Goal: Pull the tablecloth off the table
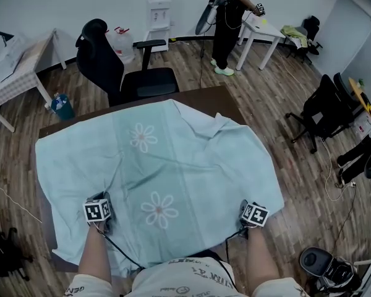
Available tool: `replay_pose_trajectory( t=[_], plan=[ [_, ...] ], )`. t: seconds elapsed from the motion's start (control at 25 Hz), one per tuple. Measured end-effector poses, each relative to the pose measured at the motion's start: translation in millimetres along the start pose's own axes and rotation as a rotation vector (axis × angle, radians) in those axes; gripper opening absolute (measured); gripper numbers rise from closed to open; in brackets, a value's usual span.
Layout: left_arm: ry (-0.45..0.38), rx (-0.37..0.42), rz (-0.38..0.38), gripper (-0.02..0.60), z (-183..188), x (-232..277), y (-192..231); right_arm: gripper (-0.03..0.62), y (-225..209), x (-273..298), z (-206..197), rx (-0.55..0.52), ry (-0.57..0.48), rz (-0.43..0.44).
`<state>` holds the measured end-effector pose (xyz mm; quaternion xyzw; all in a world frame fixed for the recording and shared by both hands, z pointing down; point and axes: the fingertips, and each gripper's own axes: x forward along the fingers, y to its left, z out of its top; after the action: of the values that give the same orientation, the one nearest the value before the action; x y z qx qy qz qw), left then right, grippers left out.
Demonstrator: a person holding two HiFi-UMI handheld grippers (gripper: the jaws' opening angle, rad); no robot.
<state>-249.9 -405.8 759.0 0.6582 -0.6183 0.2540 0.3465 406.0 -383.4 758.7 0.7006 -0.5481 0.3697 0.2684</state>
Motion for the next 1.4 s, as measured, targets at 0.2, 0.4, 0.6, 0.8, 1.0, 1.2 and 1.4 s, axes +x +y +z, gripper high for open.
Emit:
replay_pose_trajectory(
  t=[0.2,0.4,0.6,0.8,1.0,1.2,1.4],
  plan=[
    [0.028,0.007,-0.009,0.008,-0.1,1.4,-8.7,0.088,11.2,-0.7,-0.6,-0.081,0.012,-0.033],
    [-0.013,0.047,-0.052,0.008,10.3,-15.1,-31.6,0.014,15.9,-14.2,4.0,-0.169,-0.027,-0.104],
    [-0.126,0.111,-0.082,0.008,42.9,-43.7,-65.3,0.014,17.5,-42.7,18.3,-0.158,-0.136,-0.096],
    [-0.211,0.192,-0.116,0.008,62.3,-72.2,-102.8,0.014,26.3,-75.2,27.2,-0.145,-0.223,-0.066],
    [-0.273,0.239,-0.142,0.008,74.4,-95.4,-127.7,0.014,51.8,-109.0,44.1,-0.156,-0.321,-0.006],
    [-0.322,0.265,-0.165,0.008,80.4,-116.4,-143.6,0.014,84.9,-147.0,56.6,-0.184,-0.409,0.054],
    [-0.375,0.295,-0.188,0.008,86.9,-142.2,-160.3,0.014,117.4,-180.2,64.5,-0.185,-0.485,0.115]
  ],
)
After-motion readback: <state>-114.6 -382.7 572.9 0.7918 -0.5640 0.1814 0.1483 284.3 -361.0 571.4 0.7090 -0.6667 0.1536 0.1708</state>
